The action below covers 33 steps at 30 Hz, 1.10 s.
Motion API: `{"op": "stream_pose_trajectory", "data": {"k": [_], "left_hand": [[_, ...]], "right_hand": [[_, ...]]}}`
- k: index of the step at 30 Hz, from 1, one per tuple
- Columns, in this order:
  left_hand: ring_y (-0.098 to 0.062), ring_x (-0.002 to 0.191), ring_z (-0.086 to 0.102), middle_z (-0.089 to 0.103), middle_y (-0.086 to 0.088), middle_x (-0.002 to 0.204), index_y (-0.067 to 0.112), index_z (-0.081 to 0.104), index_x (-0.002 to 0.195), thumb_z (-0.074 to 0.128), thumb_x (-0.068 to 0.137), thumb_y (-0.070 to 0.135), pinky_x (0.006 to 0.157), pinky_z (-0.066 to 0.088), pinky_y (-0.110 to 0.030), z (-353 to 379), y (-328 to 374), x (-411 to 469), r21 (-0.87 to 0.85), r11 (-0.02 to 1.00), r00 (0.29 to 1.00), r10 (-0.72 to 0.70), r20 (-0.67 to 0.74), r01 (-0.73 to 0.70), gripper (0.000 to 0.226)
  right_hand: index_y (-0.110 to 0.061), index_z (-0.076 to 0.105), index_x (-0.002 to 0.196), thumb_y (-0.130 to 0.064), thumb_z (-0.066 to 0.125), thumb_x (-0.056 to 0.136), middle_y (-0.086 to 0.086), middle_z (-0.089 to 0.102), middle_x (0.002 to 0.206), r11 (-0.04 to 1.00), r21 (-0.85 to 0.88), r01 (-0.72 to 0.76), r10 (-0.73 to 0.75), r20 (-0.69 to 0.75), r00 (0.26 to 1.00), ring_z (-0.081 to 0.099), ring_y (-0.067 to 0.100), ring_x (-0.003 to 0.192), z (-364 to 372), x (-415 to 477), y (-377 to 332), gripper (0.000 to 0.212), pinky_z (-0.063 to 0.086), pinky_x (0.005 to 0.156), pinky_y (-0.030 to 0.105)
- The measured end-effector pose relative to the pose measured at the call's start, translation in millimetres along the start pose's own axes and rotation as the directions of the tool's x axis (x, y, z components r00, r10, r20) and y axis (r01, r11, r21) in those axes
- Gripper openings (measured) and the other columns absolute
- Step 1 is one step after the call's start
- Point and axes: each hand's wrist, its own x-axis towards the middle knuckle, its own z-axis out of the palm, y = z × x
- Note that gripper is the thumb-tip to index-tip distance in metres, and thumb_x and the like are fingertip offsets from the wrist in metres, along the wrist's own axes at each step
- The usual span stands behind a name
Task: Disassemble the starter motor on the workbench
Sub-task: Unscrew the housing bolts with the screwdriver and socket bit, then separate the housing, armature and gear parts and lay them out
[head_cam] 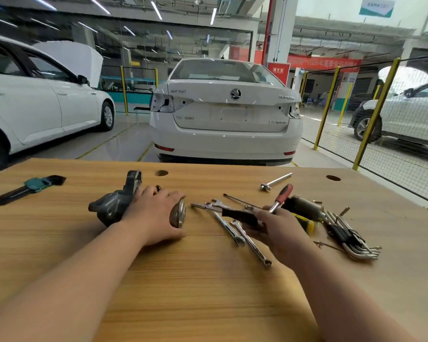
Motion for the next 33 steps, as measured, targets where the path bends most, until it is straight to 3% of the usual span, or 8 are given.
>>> {"op": "stream_pose_trajectory", "data": {"k": [5, 9, 12, 14, 18, 22, 25, 33], "left_hand": [[-0.018, 0.127, 0.029, 0.04, 0.015, 0.139, 0.047, 0.022, 0.141, 0.051, 0.057, 0.079, 0.111, 0.016, -0.042, 2.9, -8.8, -7.7, -0.031, 0.997, 0.997, 0.074, -0.038, -0.075, 0.095], [-0.017, 0.133, 0.028, 0.033, 0.012, 0.147, 0.04, 0.019, 0.147, 0.06, 0.06, 0.079, 0.113, 0.02, -0.04, -12.0, -16.9, -8.3, 0.006, 0.989, 0.988, 0.149, 0.051, -0.149, 0.104], [-0.015, 0.136, 0.022, 0.029, 0.013, 0.149, 0.038, 0.02, 0.146, 0.062, 0.059, 0.078, 0.114, 0.016, -0.038, -22.0, -32.5, -9.8, 0.092, 0.981, 0.985, 0.165, 0.044, -0.168, 0.105], [-0.018, 0.14, 0.008, 0.023, 0.012, 0.151, 0.04, 0.016, 0.145, 0.059, 0.057, 0.079, 0.116, 0.004, -0.041, -23.5, -41.3, -11.4, 0.173, 0.972, 0.988, 0.155, 0.022, -0.156, 0.106], [-0.028, 0.141, -0.019, 0.002, 0.008, 0.157, 0.042, 0.002, 0.146, 0.055, 0.048, 0.085, 0.11, -0.02, -0.05, -21.9, -55.3, -11.3, 0.235, 0.969, 0.997, 0.068, 0.024, -0.072, 0.119], [-0.028, 0.134, 0.018, 0.02, 0.013, 0.152, 0.043, 0.005, 0.145, 0.068, 0.054, 0.072, 0.105, 0.033, -0.047, -21.3, -57.0, -10.8, 0.163, 0.986, 0.988, -0.006, 0.153, -0.019, 0.115], [-0.021, 0.122, 0.032, 0.028, 0.016, 0.147, 0.045, 0.007, 0.145, 0.075, 0.058, 0.06, 0.089, 0.044, -0.036, -23.4, -56.3, -9.4, 0.159, 0.987, 0.989, 0.002, 0.145, -0.025, 0.111], [-0.02, 0.114, 0.041, 0.037, 0.013, 0.142, 0.039, 0.015, 0.142, 0.076, 0.066, 0.051, 0.087, 0.046, -0.033, -25.0, -62.0, -4.1, 0.172, 0.985, 0.987, -0.007, 0.163, -0.021, 0.099]], "right_hand": [[-0.003, 0.051, 0.114, -0.013, 0.059, 0.095, 0.016, 0.064, 0.096, 0.959, -0.259, -0.116, 0.118, -0.008, 0.993, 0.074, 0.018, 0.068, 30.8, -2.6, 7.8, 0.023, 0.061, 0.066, 0.032], [0.0, 0.048, 0.13, -0.022, 0.057, 0.096, 0.008, 0.066, 0.066, 0.833, -0.538, -0.132, 0.105, -0.08, 0.991, 0.066, 0.019, 0.065, 38.3, 0.6, 6.1, 0.041, 0.059, 0.08, 0.038], [0.003, 0.044, 0.136, -0.019, 0.055, 0.095, 0.007, 0.063, 0.062, 0.763, -0.64, -0.09, 0.049, -0.081, 0.996, 0.061, 0.018, 0.057, 40.0, 0.6, -0.2, 0.048, 0.056, 0.058, 0.029], [0.006, 0.046, 0.135, -0.015, 0.053, 0.093, 0.009, 0.059, 0.075, 0.691, -0.723, -0.017, -0.048, -0.07, 0.996, 0.056, 0.017, 0.057, 42.8, 1.5, -1.4, 0.048, 0.05, 0.049, 0.025], [-0.004, 0.006, 0.155, -0.025, 0.052, 0.097, 0.018, 0.049, 0.136, 0.37, -0.927, -0.058, -0.08, -0.093, 0.992, 0.06, 0.019, 0.086, 54.7, 2.5, -5.1, 0.077, 0.049, 0.06, 0.026], [-0.021, 0.029, 0.15, -0.044, 0.059, 0.093, 0.003, 0.028, 0.156, 0.17, -0.91, 0.378, -0.328, 0.31, 0.892, 0.047, 0.026, 0.129, 81.6, -2.8, -4.0, 0.069, 0.042, 0.103, 0.039], [-0.028, 0.027, 0.15, -0.056, 0.065, 0.084, -0.001, 0.037, 0.151, 0.041, -0.812, 0.582, -0.284, 0.549, 0.786, 0.048, 0.025, 0.128, 121.3, 2.3, -3.9, 0.081, 0.047, 0.097, 0.041], [-0.016, 0.042, 0.136, -0.056, 0.081, 0.067, 0.001, 0.057, 0.11, -0.304, -0.778, 0.549, -0.042, 0.587, 0.808, 0.052, 0.021, 0.086, 186.3, 11.8, -8.7, 0.088, 0.048, 0.067, 0.037]]}}
